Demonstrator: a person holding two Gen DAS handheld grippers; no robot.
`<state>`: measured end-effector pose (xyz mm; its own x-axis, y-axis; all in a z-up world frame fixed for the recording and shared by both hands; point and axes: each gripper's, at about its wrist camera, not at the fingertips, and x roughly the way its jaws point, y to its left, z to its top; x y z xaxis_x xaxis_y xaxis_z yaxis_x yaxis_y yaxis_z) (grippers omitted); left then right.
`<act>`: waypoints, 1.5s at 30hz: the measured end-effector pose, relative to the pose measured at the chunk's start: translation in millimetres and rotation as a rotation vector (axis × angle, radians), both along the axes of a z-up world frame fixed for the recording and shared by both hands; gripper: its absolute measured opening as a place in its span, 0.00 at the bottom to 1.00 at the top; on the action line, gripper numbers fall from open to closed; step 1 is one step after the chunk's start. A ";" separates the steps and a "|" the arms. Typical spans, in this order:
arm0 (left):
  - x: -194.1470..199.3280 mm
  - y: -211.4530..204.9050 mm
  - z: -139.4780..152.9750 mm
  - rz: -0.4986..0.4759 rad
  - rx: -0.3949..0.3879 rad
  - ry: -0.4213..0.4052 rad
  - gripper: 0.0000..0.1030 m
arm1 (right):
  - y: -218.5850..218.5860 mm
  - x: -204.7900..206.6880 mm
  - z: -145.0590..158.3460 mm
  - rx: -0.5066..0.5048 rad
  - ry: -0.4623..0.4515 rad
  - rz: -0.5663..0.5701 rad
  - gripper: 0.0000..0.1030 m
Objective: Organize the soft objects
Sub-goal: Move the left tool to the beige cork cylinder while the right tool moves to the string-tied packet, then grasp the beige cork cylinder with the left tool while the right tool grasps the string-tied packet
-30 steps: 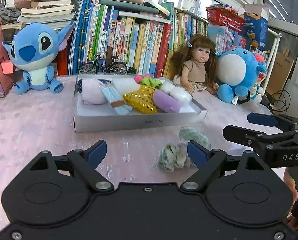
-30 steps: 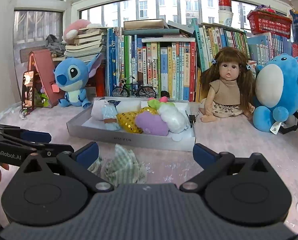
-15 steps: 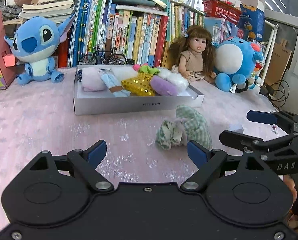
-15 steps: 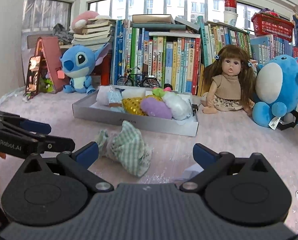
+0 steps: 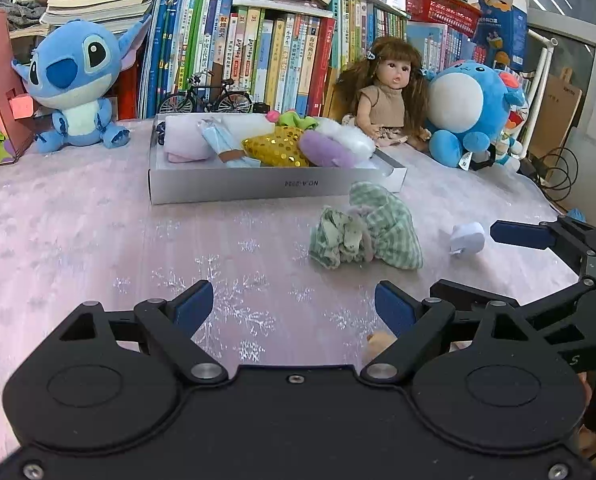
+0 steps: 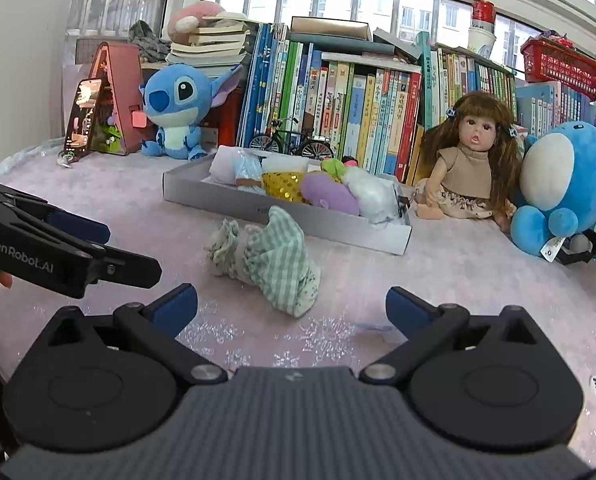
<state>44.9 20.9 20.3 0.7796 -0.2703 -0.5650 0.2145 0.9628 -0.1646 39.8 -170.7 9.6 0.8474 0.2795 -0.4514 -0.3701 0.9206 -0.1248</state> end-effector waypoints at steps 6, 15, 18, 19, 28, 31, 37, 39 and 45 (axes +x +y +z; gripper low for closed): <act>-10.1 0.2 -3.0 -0.020 0.010 -0.001 0.85 | -6.0 -8.7 -7.3 0.021 0.030 -0.019 1.00; -30.9 -3.0 -6.4 -0.083 0.012 -0.007 0.85 | -6.5 -23.1 -19.5 0.008 0.074 -0.013 1.00; -35.5 -7.1 -8.4 -0.125 0.037 -0.018 0.85 | -4.9 -26.3 -22.7 0.011 0.083 -0.014 0.95; -36.4 -8.6 -9.0 -0.136 0.044 -0.020 0.85 | -4.5 -27.4 -23.8 0.012 0.082 -0.018 0.93; -34.7 -19.5 -14.3 -0.201 0.057 -0.001 0.70 | -3.6 -36.6 -24.5 0.000 0.072 -0.019 0.78; -32.6 -20.5 -15.4 -0.216 0.049 0.011 0.66 | -4.1 -37.6 -24.0 -0.003 0.068 -0.027 0.76; -34.5 -26.0 -16.4 -0.244 0.069 -0.006 0.55 | -5.7 -39.4 -24.4 0.009 0.053 -0.045 0.68; -35.6 -28.5 -16.8 -0.251 0.085 -0.015 0.53 | -6.0 -39.9 -23.9 0.011 0.049 -0.046 0.68; -38.6 -34.3 -18.0 -0.282 0.135 -0.041 0.44 | -6.7 -41.0 -24.4 0.017 0.055 -0.053 0.60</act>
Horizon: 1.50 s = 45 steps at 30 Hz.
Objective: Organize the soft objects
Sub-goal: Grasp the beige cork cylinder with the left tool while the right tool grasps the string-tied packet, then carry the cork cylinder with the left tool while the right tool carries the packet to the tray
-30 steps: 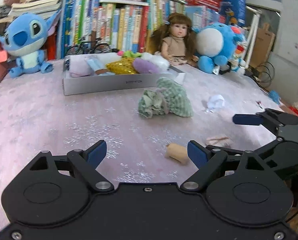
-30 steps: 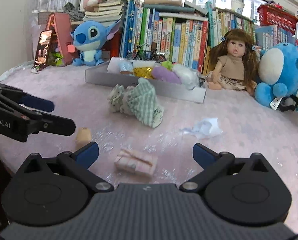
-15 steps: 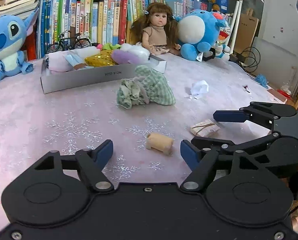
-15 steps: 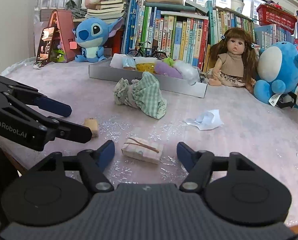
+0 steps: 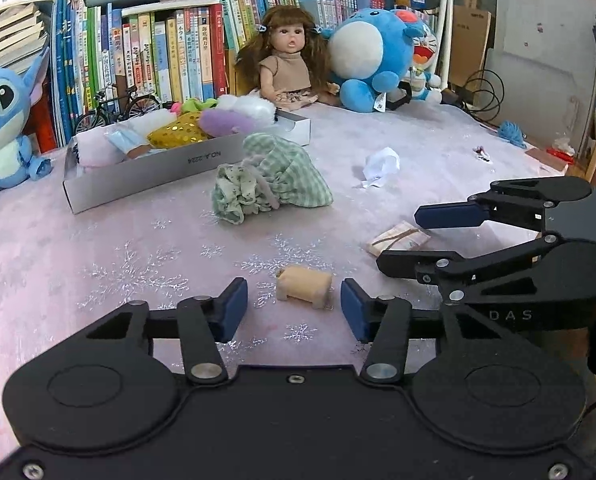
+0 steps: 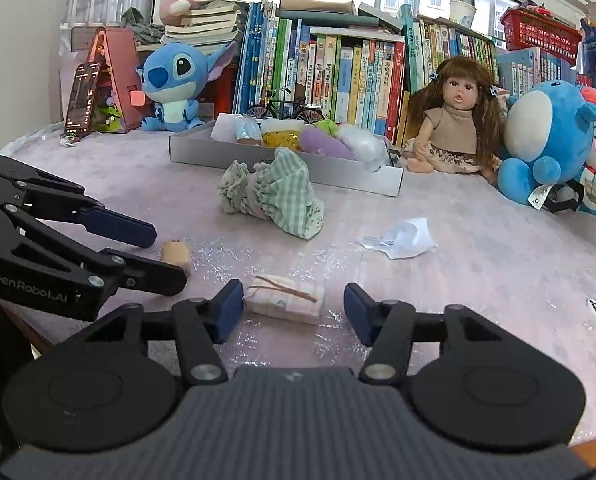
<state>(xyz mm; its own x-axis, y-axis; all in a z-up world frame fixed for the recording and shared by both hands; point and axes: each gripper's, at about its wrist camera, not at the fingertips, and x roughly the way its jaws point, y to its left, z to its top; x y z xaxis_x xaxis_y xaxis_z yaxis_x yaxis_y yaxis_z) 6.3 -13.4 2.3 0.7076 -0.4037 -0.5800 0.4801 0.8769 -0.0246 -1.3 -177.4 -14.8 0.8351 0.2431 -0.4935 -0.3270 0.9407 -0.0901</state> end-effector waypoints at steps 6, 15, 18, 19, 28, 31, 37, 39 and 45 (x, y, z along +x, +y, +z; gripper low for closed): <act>4.2 -2.1 -0.5 -0.004 -0.002 0.002 0.28 | 1.2 0.4 -0.2 0.008 0.010 0.004 0.50; 6.2 -0.3 5.4 0.058 -0.012 -0.040 0.27 | 2.7 3.3 5.8 0.013 -0.013 -0.014 0.48; 10.3 4.0 9.5 0.083 -0.022 -0.041 0.27 | 2.6 8.0 9.3 0.018 -0.019 -0.029 0.48; 12.3 5.4 10.8 0.095 -0.023 -0.039 0.27 | 2.8 10.7 10.6 0.020 -0.019 -0.036 0.48; 36.8 23.9 25.2 0.240 -0.044 -0.028 0.27 | 5.2 36.2 27.5 0.067 -0.016 -0.095 0.48; 47.5 28.6 32.2 0.279 -0.051 -0.022 0.27 | 4.9 46.6 34.7 0.092 -0.004 -0.102 0.48; 73.7 41.3 42.8 0.351 -0.093 0.024 0.27 | 2.3 68.0 45.7 0.143 0.016 -0.115 0.48; 81.1 42.2 45.4 0.363 -0.089 0.019 0.27 | 1.2 74.2 48.8 0.157 0.022 -0.116 0.48; 101.5 43.2 51.3 0.381 -0.105 0.030 0.27 | -2.4 95.5 55.6 0.180 0.044 -0.120 0.48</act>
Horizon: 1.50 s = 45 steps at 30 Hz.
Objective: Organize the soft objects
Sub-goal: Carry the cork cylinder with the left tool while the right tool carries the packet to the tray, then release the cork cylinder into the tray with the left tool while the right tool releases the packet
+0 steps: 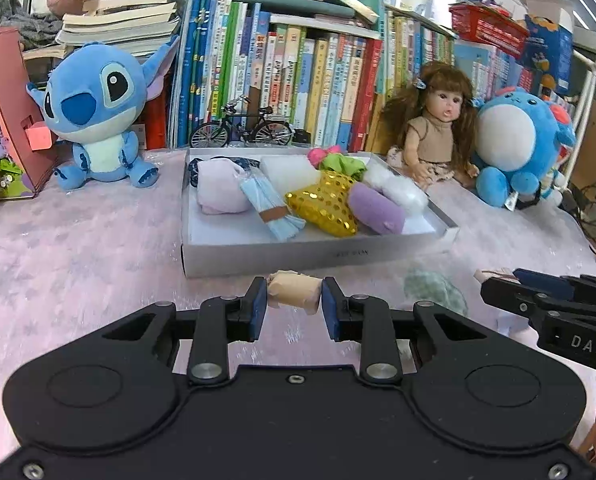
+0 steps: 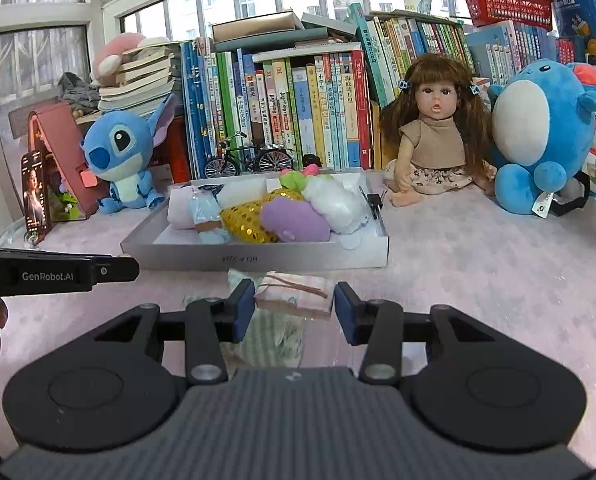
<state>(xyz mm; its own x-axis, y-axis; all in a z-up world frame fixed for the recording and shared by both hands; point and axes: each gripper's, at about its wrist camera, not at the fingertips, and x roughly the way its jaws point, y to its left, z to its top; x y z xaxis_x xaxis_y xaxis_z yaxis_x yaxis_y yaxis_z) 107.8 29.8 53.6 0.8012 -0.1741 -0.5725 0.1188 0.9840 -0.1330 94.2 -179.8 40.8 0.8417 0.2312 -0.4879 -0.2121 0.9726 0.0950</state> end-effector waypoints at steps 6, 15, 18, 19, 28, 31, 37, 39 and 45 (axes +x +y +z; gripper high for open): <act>23.8 3.1 3.8 0.018 -0.016 0.014 0.27 | -3.0 22.0 1.9 0.015 0.039 0.004 0.47; 62.7 15.5 2.3 0.037 -0.064 0.051 0.27 | -13.8 66.9 5.9 0.066 0.121 -0.019 0.47; 75.9 21.2 0.2 0.039 -0.091 0.061 0.27 | -17.1 83.1 6.1 0.090 0.151 -0.024 0.47; 80.3 23.6 -0.7 0.042 -0.102 0.066 0.27 | -17.1 88.5 6.1 0.095 0.160 -0.023 0.47; 133.0 34.7 -11.2 0.044 -0.135 0.197 0.27 | 5.5 138.8 6.0 -0.077 0.259 0.003 0.47; 143.8 36.8 -16.5 0.067 -0.146 0.225 0.27 | 12.4 150.5 3.1 -0.113 0.285 0.002 0.47; 158.3 36.0 -25.8 0.093 -0.141 0.247 0.27 | 17.9 162.1 -2.2 -0.106 0.302 0.007 0.47; 162.4 35.7 -29.4 0.104 -0.129 0.253 0.27 | 17.0 164.4 -2.7 -0.084 0.302 0.006 0.47; 173.0 38.2 -33.7 0.127 -0.120 0.246 0.27 | 16.0 176.0 -2.9 -0.050 0.303 -0.018 0.46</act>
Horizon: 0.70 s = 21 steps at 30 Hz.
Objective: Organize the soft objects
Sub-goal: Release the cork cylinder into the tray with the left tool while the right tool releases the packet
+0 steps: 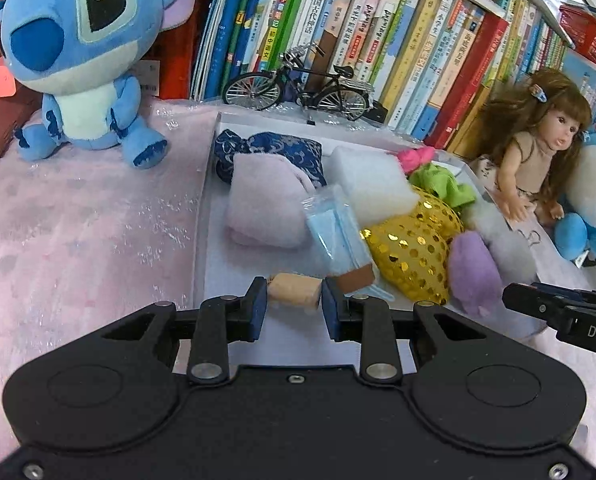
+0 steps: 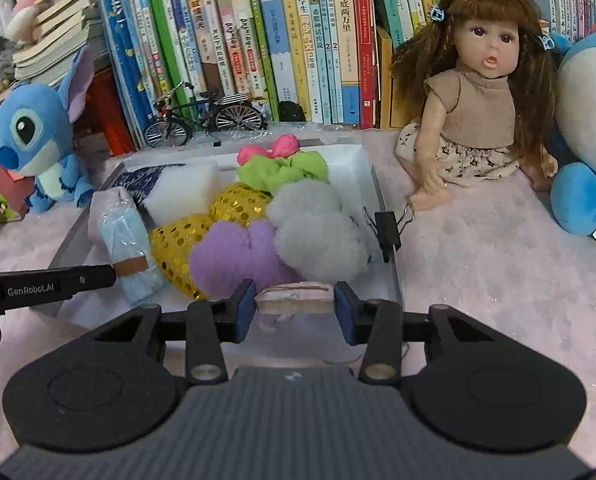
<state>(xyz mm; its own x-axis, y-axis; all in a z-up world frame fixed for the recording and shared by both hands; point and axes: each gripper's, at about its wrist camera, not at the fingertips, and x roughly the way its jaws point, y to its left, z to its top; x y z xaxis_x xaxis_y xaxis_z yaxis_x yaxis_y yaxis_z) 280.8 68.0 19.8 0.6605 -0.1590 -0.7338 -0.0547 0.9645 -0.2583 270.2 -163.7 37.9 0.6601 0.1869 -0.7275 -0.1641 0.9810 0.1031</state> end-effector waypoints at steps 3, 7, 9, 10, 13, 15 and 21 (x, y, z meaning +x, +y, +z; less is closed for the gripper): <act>6.7 1.8 0.1 0.014 0.003 -0.002 0.27 | -0.2 7.5 -2.1 0.028 0.009 -0.017 0.46; 13.8 6.0 -1.1 0.040 -0.017 -0.011 0.27 | 1.1 11.4 -4.8 0.033 0.006 -0.026 0.46; 14.6 6.7 -1.3 0.039 -0.022 -0.016 0.27 | -0.5 11.7 -5.6 0.039 0.007 -0.029 0.46; 14.4 6.2 -1.3 0.036 -0.019 -0.015 0.27 | -2.0 11.1 -5.9 0.045 0.007 -0.031 0.46; 11.0 3.6 0.5 0.030 -0.002 -0.023 0.32 | -6.0 8.2 -6.4 0.059 0.005 -0.039 0.49; 8.1 1.7 2.4 0.026 0.014 -0.033 0.37 | -7.8 6.3 -6.5 0.062 0.004 -0.039 0.50; -1.4 -2.8 8.5 0.012 0.030 -0.047 0.46 | -12.8 -3.1 -4.6 0.066 -0.011 -0.038 0.61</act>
<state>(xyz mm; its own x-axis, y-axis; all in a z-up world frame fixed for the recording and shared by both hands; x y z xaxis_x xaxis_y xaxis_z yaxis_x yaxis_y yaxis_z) 279.4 65.2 28.4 0.6962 -0.1291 -0.7062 -0.0546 0.9713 -0.2314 267.1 -176.6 33.2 0.6754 0.2090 -0.7072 -0.1280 0.9777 0.1666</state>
